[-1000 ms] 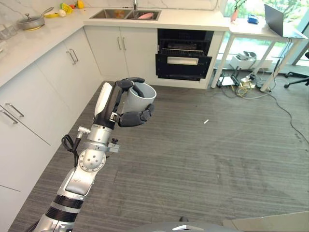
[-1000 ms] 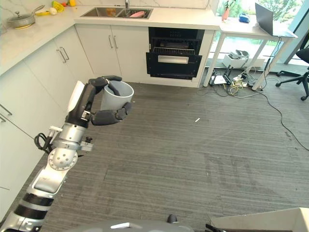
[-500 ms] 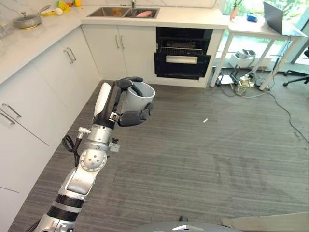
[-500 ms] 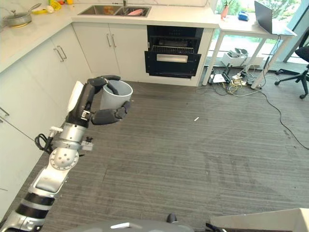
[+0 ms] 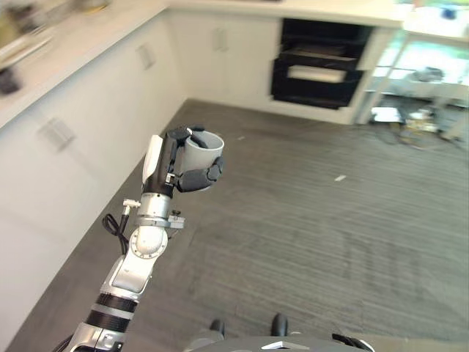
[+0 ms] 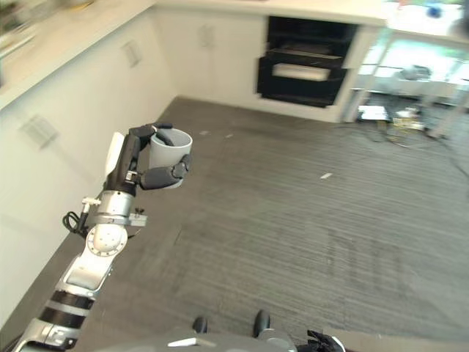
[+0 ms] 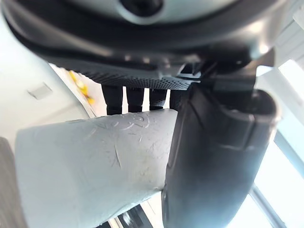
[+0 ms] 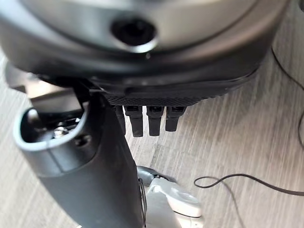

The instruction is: Place the dishes in the dishwasher.

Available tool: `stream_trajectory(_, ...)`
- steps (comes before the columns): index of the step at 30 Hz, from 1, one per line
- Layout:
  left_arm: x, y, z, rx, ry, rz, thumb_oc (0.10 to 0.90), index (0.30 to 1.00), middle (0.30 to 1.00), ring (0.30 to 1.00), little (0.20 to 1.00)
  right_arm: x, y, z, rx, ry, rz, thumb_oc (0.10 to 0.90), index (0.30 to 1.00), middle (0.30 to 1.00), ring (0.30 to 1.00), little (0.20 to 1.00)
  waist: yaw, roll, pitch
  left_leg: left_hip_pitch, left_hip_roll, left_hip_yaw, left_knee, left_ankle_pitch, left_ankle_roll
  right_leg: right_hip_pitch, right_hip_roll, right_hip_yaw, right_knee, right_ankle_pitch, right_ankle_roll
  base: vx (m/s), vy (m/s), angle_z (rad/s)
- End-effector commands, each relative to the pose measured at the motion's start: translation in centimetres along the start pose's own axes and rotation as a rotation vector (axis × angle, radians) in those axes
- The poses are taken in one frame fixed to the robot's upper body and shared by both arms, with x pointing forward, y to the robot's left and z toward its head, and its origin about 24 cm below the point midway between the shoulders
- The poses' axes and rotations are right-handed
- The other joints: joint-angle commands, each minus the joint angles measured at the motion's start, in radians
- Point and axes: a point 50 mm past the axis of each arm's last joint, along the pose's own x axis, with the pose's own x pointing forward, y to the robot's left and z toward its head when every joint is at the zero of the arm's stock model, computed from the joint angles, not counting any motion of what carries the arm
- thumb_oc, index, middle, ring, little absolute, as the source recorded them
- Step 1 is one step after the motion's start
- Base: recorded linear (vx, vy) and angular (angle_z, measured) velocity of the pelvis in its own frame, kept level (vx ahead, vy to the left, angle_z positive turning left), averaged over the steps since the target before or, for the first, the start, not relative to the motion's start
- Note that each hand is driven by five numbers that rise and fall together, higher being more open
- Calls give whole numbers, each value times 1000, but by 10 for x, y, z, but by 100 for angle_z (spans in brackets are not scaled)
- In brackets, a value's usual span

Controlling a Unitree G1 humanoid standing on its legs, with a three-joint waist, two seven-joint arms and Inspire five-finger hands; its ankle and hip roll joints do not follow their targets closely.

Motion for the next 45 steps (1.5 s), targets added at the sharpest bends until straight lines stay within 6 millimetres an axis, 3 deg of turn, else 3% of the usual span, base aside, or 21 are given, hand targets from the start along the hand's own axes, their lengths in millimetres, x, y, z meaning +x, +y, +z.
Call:
stream_trajectory(1, 18, 38, 49, -46, -267, 186, 400, 300, 300, 300, 300, 5, 13, 28, -60, -88, 45, 800, 900, 900, 900, 900, -19, -60, -3, -107, -58, 182, 164, -10, 24, 57, -35, -33, 40, -57, 56, 118, -8, 131)
stream_trajectory(2, 17, 36, 49, -57, -268, 167, 400, 300, 300, 300, 300, 5, 7, 31, -61, -89, 15, 800, 900, 900, 900, 900, -17, -53, 2, -144, 2, 321, 127, 9, 26, 86, -41, -95, 29, -74, 62, 170, 10, 168)
stream_trajectory(4, 17, 34, 50, -61, -270, 151, 400, 300, 300, 300, 300, 5, 0, 34, -22, -95, -23, 800, 900, 900, 900, 900, 4, -45, -1, -223, 31, 412, 57, 73, 25, 119, -47, -142, 22, -96, 76, 346, 83, 168)
stream_trajectory(12, 5, 34, 46, -52, -239, 136, 400, 300, 300, 300, 300, 6, 12, 44, -50, -127, 7, 800, 900, 900, 900, 900, 86, -76, -62, -255, 80, 429, -58, 193, 27, 253, -60, -89, 55, -164, 119, 424, 129, 9)
stream_trajectory(13, 7, 30, 49, -41, -256, 96, 400, 300, 300, 300, 300, 6, 20, 40, -50, -120, 31, 800, 900, 900, 900, 900, 80, -119, -76, -208, 31, 443, -64, 163, 66, 248, -139, -97, 181, -81, 161, 484, 214, -60)
stream_trajectory(14, 7, 30, 49, -40, -257, 95, 400, 300, 300, 300, 300, 6, 21, 40, -49, -120, 32, 800, 900, 900, 900, 900, 86, -121, -78, -211, 30, 450, -62, 163, 71, 242, -143, -91, 183, -78, 164, 585, 352, -74)
stream_trajectory(15, 11, 26, 57, -34, -293, 48, 400, 300, 300, 300, 300, 6, 28, 36, -10, -110, 51, 800, 900, 900, 900, 900, 60, -145, -80, -147, -26, 444, -72, 121, 114, 195, -206, -33, 380, 118, 194, 404, 318, -77)
stream_trajectory(17, 15, 21, 64, -49, -326, 0, 400, 300, 300, 300, 300, 6, 30, 31, 23, -94, 59, 800, 900, 900, 900, 900, 29, -118, -68, -73, -29, 416, -86, 79, 145, 94, -198, 44, 601, 222, 201, 524, 352, -35)
stream_trajectory(19, 18, 17, 66, -55, -334, -25, 400, 300, 300, 300, 300, 6, 33, 30, 21, -91, 71, 800, 900, 900, 900, 900, 1, -100, -51, -33, -24, 386, -92, 56, 155, 41, -165, 83, 715, 210, 195, 488, 189, 21)
stream_trajectory(20, 19, 6, 63, -42, -320, -101, 400, 300, 300, 300, 300, 5, 35, 25, 63, -81, 80, 800, 900, 900, 900, 900, -71, -71, -29, 51, -25, 324, -105, 8, 167, -119, -31, 158, 854, 99, 172, 448, 107, 60)
stream_trajectory(22, 19, 6, 63, -43, -320, -100, 400, 300, 300, 300, 300, 5, 35, 26, 63, -82, 80, 800, 900, 900, 900, 900, -70, -66, -33, 45, -19, 324, -105, 11, 165, -125, -25, 156, 852, 105, 169, 394, 64, 83)
stream_trajectory(26, 19, -3, 56, -78, -280, -145, 400, 300, 300, 300, 300, 2, 34, 11, 108, -50, 79, 800, 900, 900, 900, 900, -146, -77, -28, 137, -37, 283, -105, -63, 136, -255, -39, 74, 545, 52, 145, 526, -55, 42)
stream_trajectory(28, 17, -8, 51, -92, -256, -169, 400, 300, 300, 300, 300, 0, 29, -4, 122, -7, 58, 800, 900, 900, 900, 900, -206, -104, -38, 237, -50, 252, -105, -139, 91, -309, -72, 31, 171, 93, 165, 701, -135, 50)
stream_trajectory(30, 17, -12, 49, -79, -246, -193, 400, 300, 300, 300, 300, -1, 27, -10, 125, 21, 51, 800, 900, 900, 900, 900, -220, -90, -38, 291, -19, 251, -105, -161, 68, -319, -80, -22, 69, 141, 186, 640, -109, 65)
stream_trajectory(32, 15, -15, 49, -84, -241, -213, 400, 300, 300, 300, 300, -1, 24, -14, 132, 41, 36, 800, 900, 900, 900, 900, -226, -77, -58, 354, -11, 246, -104, -134, 52, -305, -67, -93, 106, 160, 172, 595, -120, 51)
stream_trajectory(34, 13, -21, 47, -99, -224, -230, 400, 300, 300, 300, 300, -5, 16, -28, 131, 79, 16, 800, 900, 900, 900, 900, -255, -72, -70, 360, 16, 256, 51, -94, 23, -261, -23, -45, 155, 147, 124, 486, -160, -15)
stream_trajectory(36, 13, -29, 48, -147, -214, -254, 400, 300, 300, 300, 300, -3, 9, -18, 161, 47, -11, 800, 900, 900, 900, 900, -280, -86, -86, 279, 30, 236, 302, 61, -25, -198, 8, -3, 163, 95, 61, 452, -285, -17)
stream_trajectory(38, 14, -30, 49, -186, -217, -257, 400, 300, 300, 300, 300, -2, -2, -8, 176, 12, -43, 800, 900, 900, 900, 900, -257, -111, -78, 124, 53, 268, 628, 129, -44, -119, 20, 25, 143, 41, 22, 371, -280, -25)
stream_trajectory(40, 16, -29, 51, -199, -220, -252, 400, 300, 300, 300, 300, 0, -6, 2, 184, -15, -55, 800, 900, 900, 900, 900, -222, -137, -56, 44, 11, 267, 784, 121, -46, -73, 13, 66, 127, 35, 11, 397, -187, -30)
stream_trajectory(41, 19, -31, 52, -216, -221, -246, 400, 300, 300, 300, 300, 3, -6, 32, 172, -115, -49, 800, 900, 900, 900, 900, -191, -172, -30, -67, -21, 288, 884, 90, -27, -12, 10, 129, 104, 20, -6, 563, -184, -75)
stream_trajectory(45, 24, -37, 59, -289, -236, -249, 400, 300, 300, 300, 300, 3, -8, 49, 175, -190, -61, 800, 900, 900, 900, 900, -123, -144, -10, -200, -11, 287, 625, 20, 21, 105, 40, 240, 51, -21, 13, 493, 70, -198)
